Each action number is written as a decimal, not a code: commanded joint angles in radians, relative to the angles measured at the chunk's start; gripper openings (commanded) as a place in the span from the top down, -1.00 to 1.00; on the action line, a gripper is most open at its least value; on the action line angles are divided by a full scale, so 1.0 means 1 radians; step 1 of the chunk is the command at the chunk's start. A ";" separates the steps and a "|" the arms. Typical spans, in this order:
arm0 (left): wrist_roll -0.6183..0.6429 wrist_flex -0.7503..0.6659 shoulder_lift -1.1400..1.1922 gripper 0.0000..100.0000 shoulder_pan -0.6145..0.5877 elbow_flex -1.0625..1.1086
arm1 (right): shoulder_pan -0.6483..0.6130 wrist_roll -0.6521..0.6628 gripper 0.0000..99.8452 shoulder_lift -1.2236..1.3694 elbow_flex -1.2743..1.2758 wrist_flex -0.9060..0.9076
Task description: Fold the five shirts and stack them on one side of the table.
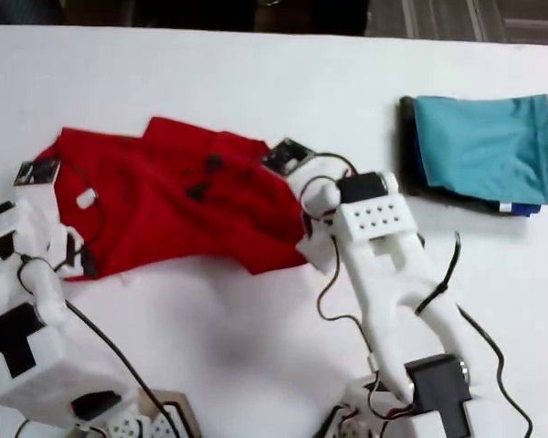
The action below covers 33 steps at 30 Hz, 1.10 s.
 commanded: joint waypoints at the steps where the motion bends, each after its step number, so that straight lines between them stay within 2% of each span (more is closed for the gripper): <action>1: 0.008 -0.005 -0.008 0.60 0.035 0.007 | 0.008 0.009 0.96 -0.050 -0.009 -0.007; 2: 0.008 0.009 -0.008 0.67 0.052 0.008 | 0.008 0.009 0.96 -0.050 -0.009 -0.007; 4: 0.014 0.032 -0.011 0.95 0.089 0.008 | 0.013 0.009 0.96 -0.042 -0.008 -0.018; 11: 0.058 0.037 -0.017 0.95 0.173 0.007 | 0.016 0.008 0.96 -0.041 0.071 -0.177; 14: 0.066 0.103 -0.017 0.95 0.190 -0.033 | 0.016 0.005 0.96 -0.054 0.066 -0.186; 20: 0.117 0.411 -0.018 0.95 0.198 -0.360 | 0.038 0.006 0.96 -0.125 -0.043 -0.228; 27: 0.143 0.752 -0.018 0.95 0.203 -0.848 | 0.165 0.000 0.96 -0.196 -0.129 -0.357; 30: 0.143 0.769 -0.029 0.95 0.210 -0.964 | 0.213 0.000 0.96 -0.220 -0.203 -0.354; 33: 0.143 0.767 -0.081 0.95 0.235 -0.981 | 0.245 0.000 0.96 -0.265 -0.278 -0.331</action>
